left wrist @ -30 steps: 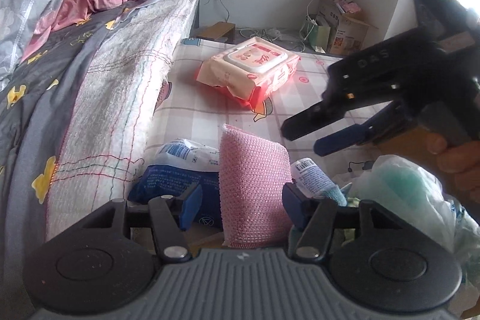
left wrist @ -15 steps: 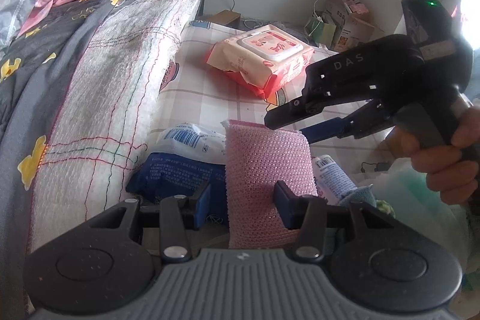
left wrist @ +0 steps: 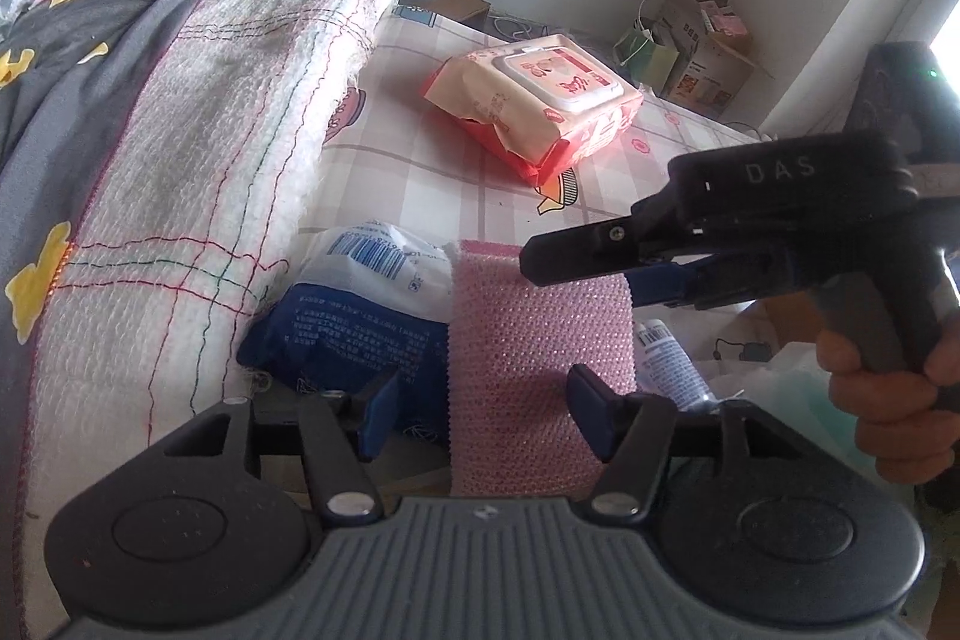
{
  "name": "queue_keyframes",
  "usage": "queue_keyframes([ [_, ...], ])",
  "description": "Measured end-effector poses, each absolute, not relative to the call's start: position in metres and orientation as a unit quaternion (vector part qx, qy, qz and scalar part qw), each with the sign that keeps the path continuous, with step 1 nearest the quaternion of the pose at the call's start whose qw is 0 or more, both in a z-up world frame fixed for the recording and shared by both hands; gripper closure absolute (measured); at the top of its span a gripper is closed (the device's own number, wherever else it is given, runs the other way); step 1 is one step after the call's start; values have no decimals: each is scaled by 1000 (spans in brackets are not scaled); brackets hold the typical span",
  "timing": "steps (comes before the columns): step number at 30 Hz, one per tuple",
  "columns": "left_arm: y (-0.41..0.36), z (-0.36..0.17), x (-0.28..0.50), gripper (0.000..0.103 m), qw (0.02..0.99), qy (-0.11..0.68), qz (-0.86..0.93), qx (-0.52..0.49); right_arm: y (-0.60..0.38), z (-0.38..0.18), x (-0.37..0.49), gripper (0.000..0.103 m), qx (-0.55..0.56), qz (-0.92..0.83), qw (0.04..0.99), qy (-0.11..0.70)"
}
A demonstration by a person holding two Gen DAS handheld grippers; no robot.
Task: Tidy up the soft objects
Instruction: 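Lower the right gripper onto the pink knitted pad and grasp it, then carry the pink pad into the cardboard box and open the right gripper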
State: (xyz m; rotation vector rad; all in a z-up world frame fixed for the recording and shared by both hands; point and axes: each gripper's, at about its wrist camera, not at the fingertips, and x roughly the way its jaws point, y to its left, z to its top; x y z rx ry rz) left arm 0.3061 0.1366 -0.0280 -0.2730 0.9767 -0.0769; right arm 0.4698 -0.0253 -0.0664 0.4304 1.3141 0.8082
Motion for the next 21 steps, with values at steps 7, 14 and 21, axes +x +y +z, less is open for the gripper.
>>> queue_keyframes([
  [7,134,-22,312,42,871,467,-32,-148,-19,-61,462,67,193,366,700,582],
  [14,130,18,294,46,893,430,-17,-132,-27,-28,454,70,216,384,707,553],
  [21,93,77,279,49,919,379,-29,-107,-63,34,437,70,241,395,733,499],
])
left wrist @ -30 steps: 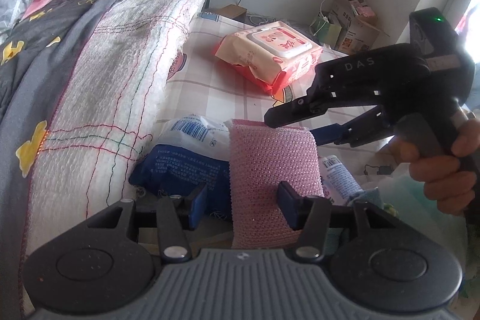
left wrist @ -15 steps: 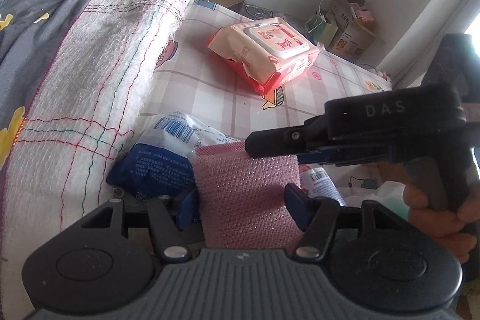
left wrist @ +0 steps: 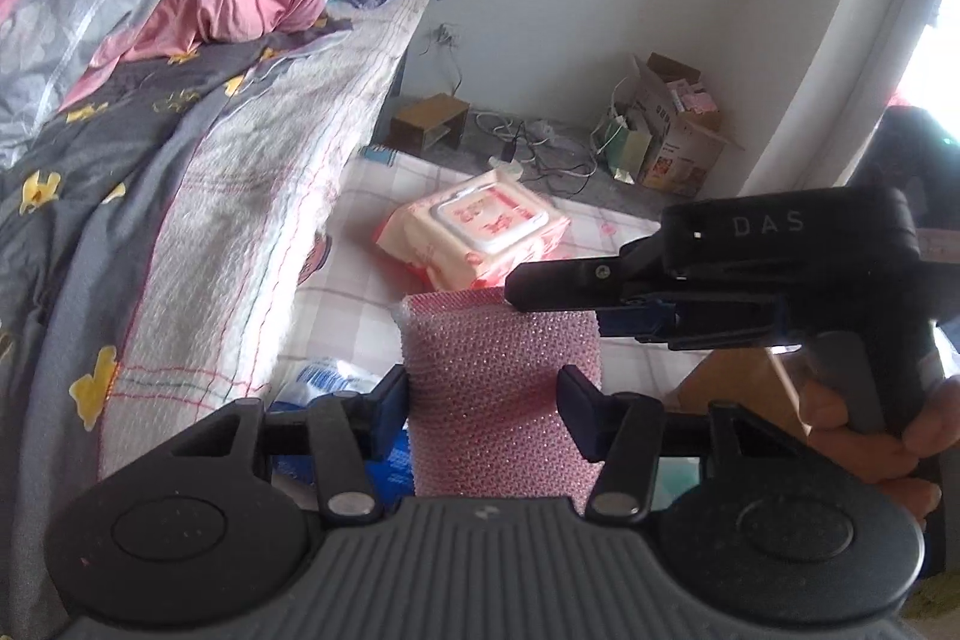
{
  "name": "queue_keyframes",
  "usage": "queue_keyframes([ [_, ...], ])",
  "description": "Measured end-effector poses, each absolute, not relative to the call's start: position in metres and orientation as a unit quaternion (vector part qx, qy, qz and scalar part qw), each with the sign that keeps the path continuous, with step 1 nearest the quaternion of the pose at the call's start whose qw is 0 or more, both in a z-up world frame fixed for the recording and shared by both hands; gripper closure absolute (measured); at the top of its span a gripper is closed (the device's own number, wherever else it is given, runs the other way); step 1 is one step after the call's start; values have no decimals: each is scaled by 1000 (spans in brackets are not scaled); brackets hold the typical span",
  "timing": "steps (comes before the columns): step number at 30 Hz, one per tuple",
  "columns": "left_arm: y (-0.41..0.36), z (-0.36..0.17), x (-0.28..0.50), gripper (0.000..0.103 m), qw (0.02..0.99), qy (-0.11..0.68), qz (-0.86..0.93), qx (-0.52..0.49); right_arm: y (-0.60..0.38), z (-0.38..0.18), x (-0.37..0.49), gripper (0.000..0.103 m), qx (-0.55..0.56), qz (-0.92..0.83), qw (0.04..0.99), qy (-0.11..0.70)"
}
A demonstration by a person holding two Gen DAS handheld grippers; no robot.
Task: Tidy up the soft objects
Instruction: 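Carry the pink pad into the cardboard box and open the right gripper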
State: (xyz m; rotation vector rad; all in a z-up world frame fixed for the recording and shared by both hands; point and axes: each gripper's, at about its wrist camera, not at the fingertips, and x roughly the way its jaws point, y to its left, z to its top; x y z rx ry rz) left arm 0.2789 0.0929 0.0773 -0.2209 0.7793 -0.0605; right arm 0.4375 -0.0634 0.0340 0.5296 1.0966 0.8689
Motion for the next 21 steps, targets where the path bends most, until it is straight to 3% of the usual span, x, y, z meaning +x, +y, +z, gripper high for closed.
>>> queue_keyframes([
  [11,-56,111,298,49,914,363,-162,-84,-237,104,400,70,273,309,801,433],
  [21,-192,47,347,49,855,453,-244,-66,-403,46,382,70,317,170,809,465],
])
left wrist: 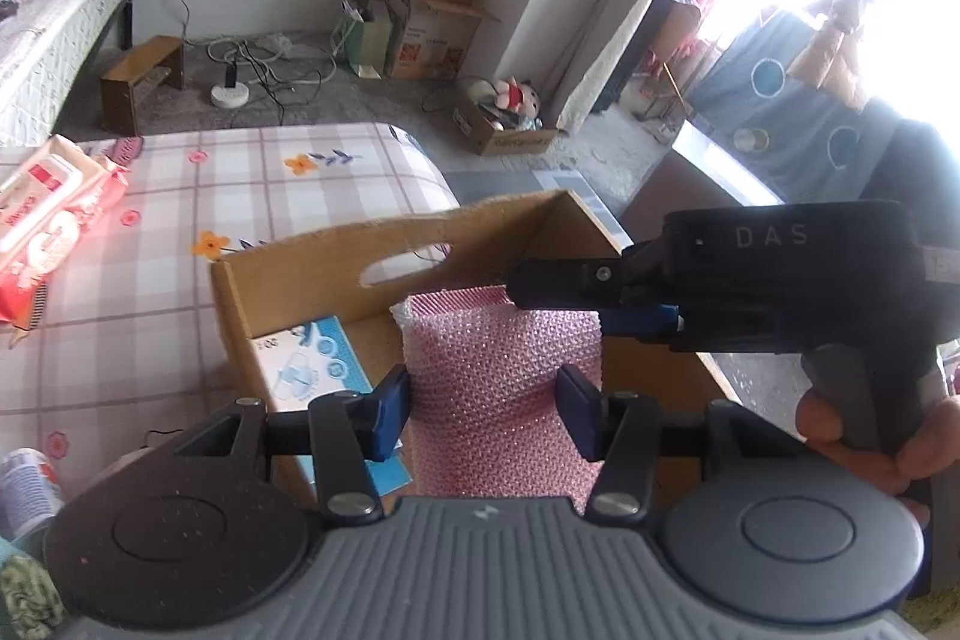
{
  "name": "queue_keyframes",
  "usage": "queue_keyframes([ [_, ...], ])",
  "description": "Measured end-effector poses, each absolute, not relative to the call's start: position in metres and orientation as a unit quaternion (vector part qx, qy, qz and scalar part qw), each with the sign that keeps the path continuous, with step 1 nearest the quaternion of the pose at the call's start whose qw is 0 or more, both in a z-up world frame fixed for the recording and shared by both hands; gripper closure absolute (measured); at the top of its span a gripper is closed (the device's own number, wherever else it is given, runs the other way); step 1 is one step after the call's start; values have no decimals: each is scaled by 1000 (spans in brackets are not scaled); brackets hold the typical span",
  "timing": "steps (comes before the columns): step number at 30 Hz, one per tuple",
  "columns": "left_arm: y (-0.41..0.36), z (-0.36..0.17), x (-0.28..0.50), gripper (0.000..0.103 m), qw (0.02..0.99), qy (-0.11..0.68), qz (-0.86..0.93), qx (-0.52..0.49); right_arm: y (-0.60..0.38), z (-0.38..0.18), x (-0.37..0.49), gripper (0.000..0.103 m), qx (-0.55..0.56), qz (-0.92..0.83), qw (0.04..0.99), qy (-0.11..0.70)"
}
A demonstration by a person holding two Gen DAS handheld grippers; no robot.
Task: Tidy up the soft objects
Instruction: 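Carry the pink pad into the cardboard box and open the right gripper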
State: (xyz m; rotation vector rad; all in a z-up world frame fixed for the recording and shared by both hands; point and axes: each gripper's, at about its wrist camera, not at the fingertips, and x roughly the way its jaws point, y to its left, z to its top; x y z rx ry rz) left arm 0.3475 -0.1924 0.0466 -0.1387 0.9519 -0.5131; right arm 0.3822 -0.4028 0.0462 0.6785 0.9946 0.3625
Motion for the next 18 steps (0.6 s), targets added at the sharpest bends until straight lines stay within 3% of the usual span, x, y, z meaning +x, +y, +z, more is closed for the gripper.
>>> queue_keyframes([
  [9,-238,-7,391,36,850,491,-192,-9,-439,-39,428,69,332,115,793,498],
  [18,-210,26,384,34,871,456,-180,-12,-436,-78,442,69,326,90,798,499],
])
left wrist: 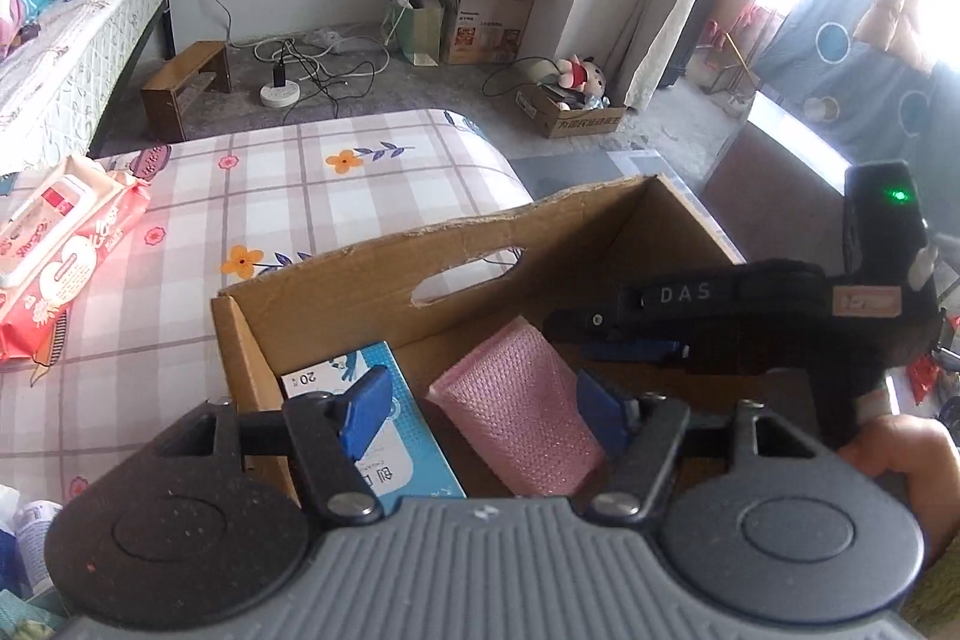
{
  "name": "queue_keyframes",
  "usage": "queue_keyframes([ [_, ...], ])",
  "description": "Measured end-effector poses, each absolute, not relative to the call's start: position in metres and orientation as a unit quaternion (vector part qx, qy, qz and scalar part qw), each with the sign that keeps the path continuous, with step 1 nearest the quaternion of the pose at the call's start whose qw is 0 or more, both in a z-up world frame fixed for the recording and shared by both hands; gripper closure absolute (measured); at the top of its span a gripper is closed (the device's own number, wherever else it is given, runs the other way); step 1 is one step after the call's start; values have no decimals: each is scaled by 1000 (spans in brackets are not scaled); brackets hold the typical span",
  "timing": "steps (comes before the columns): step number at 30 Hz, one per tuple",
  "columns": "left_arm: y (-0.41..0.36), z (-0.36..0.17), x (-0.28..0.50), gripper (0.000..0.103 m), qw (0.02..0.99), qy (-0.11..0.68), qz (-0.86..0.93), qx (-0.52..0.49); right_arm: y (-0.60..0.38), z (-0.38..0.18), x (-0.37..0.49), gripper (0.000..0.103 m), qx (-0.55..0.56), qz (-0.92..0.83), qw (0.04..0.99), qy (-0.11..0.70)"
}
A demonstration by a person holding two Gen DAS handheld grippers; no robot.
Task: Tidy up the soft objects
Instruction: 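Carry the pink pad into the cardboard box and open the right gripper, then withdraw the right gripper and move it toward the clear plastic packet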
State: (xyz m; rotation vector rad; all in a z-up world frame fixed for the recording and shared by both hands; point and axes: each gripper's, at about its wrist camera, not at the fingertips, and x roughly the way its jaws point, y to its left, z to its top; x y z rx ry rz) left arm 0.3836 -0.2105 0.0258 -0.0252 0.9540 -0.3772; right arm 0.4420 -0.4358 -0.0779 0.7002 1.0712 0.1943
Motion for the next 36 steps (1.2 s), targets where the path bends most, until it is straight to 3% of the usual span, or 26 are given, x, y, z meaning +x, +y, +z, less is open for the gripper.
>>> queue_keyframes([
  [15,-117,88,316,31,907,388,-163,-32,-427,-104,396,68,365,20,749,552],
  [36,37,68,221,30,922,374,-52,-81,-368,-100,399,68,379,14,744,550],
])
